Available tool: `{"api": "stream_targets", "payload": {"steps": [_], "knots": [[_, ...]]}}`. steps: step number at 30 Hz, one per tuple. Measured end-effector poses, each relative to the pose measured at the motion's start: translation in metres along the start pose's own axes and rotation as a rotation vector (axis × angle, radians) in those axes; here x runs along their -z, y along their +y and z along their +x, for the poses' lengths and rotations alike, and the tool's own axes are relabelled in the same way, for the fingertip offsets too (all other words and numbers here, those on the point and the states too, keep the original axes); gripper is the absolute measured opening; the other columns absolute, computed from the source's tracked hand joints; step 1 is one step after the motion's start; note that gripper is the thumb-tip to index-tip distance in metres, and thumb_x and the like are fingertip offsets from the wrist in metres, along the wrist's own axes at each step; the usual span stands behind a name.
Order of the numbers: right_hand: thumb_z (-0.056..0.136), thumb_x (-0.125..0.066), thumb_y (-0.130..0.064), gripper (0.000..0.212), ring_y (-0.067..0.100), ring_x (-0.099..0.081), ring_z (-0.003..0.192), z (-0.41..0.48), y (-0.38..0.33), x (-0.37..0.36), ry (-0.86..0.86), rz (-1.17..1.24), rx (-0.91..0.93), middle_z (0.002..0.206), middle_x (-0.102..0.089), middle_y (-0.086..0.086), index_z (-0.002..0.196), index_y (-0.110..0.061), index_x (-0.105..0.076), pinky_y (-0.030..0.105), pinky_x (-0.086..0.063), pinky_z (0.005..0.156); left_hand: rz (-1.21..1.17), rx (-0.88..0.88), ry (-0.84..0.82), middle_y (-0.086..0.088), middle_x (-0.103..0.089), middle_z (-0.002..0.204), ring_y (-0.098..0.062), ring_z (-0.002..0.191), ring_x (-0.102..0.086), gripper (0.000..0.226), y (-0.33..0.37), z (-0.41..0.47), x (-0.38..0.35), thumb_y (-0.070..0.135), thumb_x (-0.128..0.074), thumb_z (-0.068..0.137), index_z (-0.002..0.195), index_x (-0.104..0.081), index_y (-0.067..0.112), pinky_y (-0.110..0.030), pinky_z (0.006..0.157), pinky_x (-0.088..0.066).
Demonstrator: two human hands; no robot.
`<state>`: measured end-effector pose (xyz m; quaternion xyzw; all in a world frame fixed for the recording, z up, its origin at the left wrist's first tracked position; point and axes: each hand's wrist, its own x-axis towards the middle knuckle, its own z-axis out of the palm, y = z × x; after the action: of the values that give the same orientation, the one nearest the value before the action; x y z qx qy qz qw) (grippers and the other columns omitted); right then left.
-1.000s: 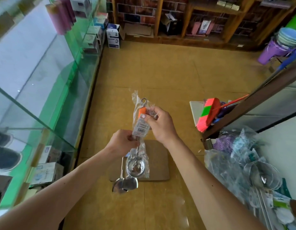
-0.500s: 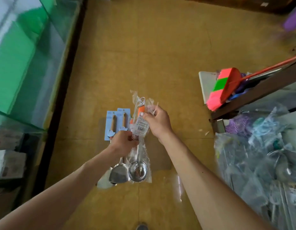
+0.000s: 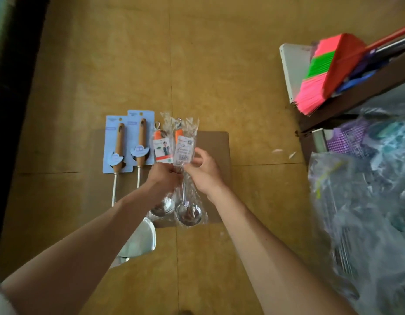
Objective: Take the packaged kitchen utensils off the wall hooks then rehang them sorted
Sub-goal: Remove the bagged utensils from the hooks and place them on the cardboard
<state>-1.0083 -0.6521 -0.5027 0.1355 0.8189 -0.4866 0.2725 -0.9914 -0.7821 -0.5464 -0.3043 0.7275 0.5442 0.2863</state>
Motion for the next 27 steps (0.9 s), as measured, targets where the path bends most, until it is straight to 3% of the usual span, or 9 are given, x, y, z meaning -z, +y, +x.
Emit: {"api": "stream_targets", "payload": {"steps": [4,7,10,14,18,21,22,25,27], "knots": [[0.096,-0.064,-0.016,0.057,0.003,-0.056,0.086,0.019,0.011,-0.005,-0.002,-0.001,0.006,0.135,-0.06,0.001,0.148,-0.019,-0.041,0.01,-0.04,0.063,0.04,-0.003,0.021,-0.014,-0.063,0.072,-0.025,0.067,-0.058,0.014,0.001,0.017,-0.005,0.0,-0.065,0.087,0.075,-0.067,0.008,-0.036,0.064,-0.051],[0.095,-0.064,-0.016,0.057,0.009,-0.057,0.097,0.025,0.01,-0.01,0.001,0.005,0.006,0.135,-0.06,0.003,0.148,-0.017,-0.042,0.012,-0.04,0.067,0.094,-0.082,0.099,-0.009,-0.064,0.072,-0.019,0.061,-0.056,0.01,0.006,0.017,-0.002,0.006,-0.068,0.087,0.078,-0.067,0.01,-0.029,0.058,-0.048],[0.096,-0.064,-0.016,0.055,0.011,-0.06,0.103,0.025,0.006,-0.016,0.021,0.011,0.008,0.139,-0.058,0.002,0.147,-0.018,-0.044,0.006,-0.04,0.062,0.144,-0.161,0.181,-0.007,-0.068,0.088,-0.02,0.077,-0.062,0.012,0.015,0.01,0.008,0.014,-0.07,0.087,0.098,-0.065,0.018,-0.024,0.063,-0.045],[0.096,-0.064,-0.02,0.055,0.02,-0.06,0.118,0.016,-0.003,-0.021,0.043,0.008,0.006,0.146,-0.053,0.005,0.148,-0.019,-0.044,0.02,-0.049,0.085,0.166,-0.193,0.234,-0.012,-0.071,0.105,-0.025,0.09,-0.066,0.035,0.025,-0.002,0.025,0.013,-0.071,0.087,0.12,-0.063,0.005,-0.029,0.072,-0.048],[0.096,-0.064,-0.019,0.057,0.006,-0.062,0.087,-0.001,-0.02,-0.017,0.041,-0.007,0.007,0.148,-0.049,0.004,0.149,-0.019,-0.041,0.011,-0.049,0.065,0.208,-0.174,0.248,-0.007,-0.066,0.108,-0.018,0.086,-0.059,0.04,0.036,-0.026,0.043,0.014,-0.068,0.09,0.129,-0.059,0.008,-0.024,0.064,-0.044],[0.095,-0.065,-0.021,0.057,0.018,-0.062,0.115,-0.017,-0.038,-0.01,0.054,-0.006,0.025,0.147,-0.051,0.005,0.148,-0.02,-0.043,0.034,-0.054,0.096,0.202,-0.171,0.28,-0.008,-0.069,0.113,-0.018,0.089,-0.063,0.042,0.051,-0.044,0.057,0.018,-0.07,0.089,0.129,-0.061,0.01,-0.028,0.072,-0.05],[0.095,-0.066,-0.021,0.056,0.02,-0.061,0.118,-0.023,-0.045,-0.006,0.057,-0.006,0.03,0.145,-0.053,0.005,0.147,-0.02,-0.044,0.038,-0.053,0.098,0.208,-0.163,0.279,-0.008,-0.069,0.114,-0.017,0.088,-0.062,0.042,0.058,-0.052,0.061,0.018,-0.07,0.089,0.129,-0.061,0.01,-0.027,0.072,-0.048],[0.095,-0.066,-0.019,0.054,0.016,-0.064,0.109,-0.044,-0.069,0.01,0.069,0.008,0.015,0.143,-0.055,0.004,0.145,-0.019,-0.046,0.032,-0.055,0.092,0.222,-0.162,0.286,-0.008,-0.068,0.115,-0.021,0.096,-0.063,0.04,0.081,-0.078,0.076,0.015,-0.069,0.089,0.128,-0.062,0.008,-0.024,0.074,-0.045],[0.095,-0.066,-0.019,0.056,0.019,-0.06,0.12,-0.057,-0.086,0.021,0.071,0.019,0.008,0.146,-0.051,0.005,0.146,-0.018,-0.045,0.035,-0.052,0.1,0.215,-0.161,0.305,-0.009,-0.069,0.114,-0.026,0.101,-0.065,0.038,0.102,-0.099,0.088,0.014,-0.069,0.088,0.125,-0.063,0.008,-0.03,0.08,-0.051]]}}
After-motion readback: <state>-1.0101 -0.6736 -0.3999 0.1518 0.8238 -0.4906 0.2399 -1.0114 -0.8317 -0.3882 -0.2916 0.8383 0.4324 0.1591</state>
